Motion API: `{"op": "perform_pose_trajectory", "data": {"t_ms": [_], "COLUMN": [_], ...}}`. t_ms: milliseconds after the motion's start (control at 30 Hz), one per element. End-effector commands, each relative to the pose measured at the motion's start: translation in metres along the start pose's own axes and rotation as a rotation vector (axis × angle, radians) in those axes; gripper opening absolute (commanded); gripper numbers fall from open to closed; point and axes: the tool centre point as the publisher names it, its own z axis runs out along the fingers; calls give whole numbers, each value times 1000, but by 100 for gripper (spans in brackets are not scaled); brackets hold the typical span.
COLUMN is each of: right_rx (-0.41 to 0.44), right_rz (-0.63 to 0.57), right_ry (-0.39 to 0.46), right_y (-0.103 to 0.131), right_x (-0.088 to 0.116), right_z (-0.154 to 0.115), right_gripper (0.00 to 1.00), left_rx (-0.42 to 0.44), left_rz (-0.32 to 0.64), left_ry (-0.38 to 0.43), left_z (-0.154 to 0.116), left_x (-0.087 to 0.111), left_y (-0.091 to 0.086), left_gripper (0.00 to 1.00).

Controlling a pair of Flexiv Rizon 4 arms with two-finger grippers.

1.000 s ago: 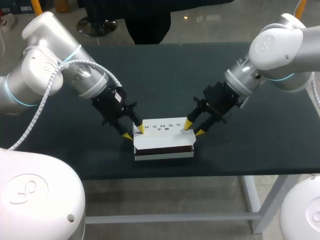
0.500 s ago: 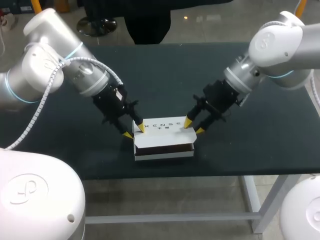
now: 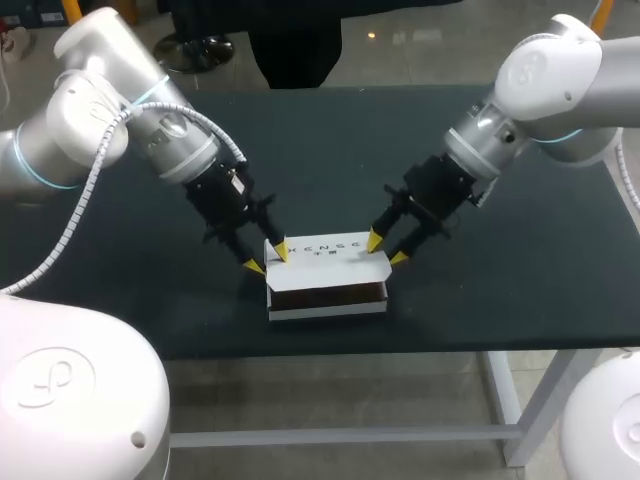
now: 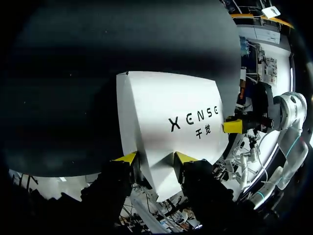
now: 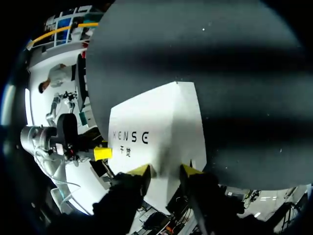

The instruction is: Assemble the packaging by folding the flat box into shape, placing the metal phone stand inside, and closing the box properly

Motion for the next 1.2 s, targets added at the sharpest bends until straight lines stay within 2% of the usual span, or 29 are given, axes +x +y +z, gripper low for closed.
{"op": "perform_pose_trajectory", "data": {"t_ms": [33, 700, 867, 1200], "right_rx": [41, 101, 117, 142], "right_rz": [10, 45, 52, 70], "right_ry": [-5, -18, -21, -23], "right_y": [8, 4, 4, 4], "right_x": [4, 11, 12, 14], "right_z": [0, -1, 1, 3], "right_gripper": [43, 43, 42, 42], "left_rx": [-40, -139, -170, -210], "left_rz": [-1, -19, -19, -34], "left_ry": [-8, -21, -15, -25], "left_z": [0, -7, -8, -9], "left_x": [4, 6, 6, 5], "left_y": [-7, -8, -7, -7], "left_gripper": [47, 48, 45, 47]}}
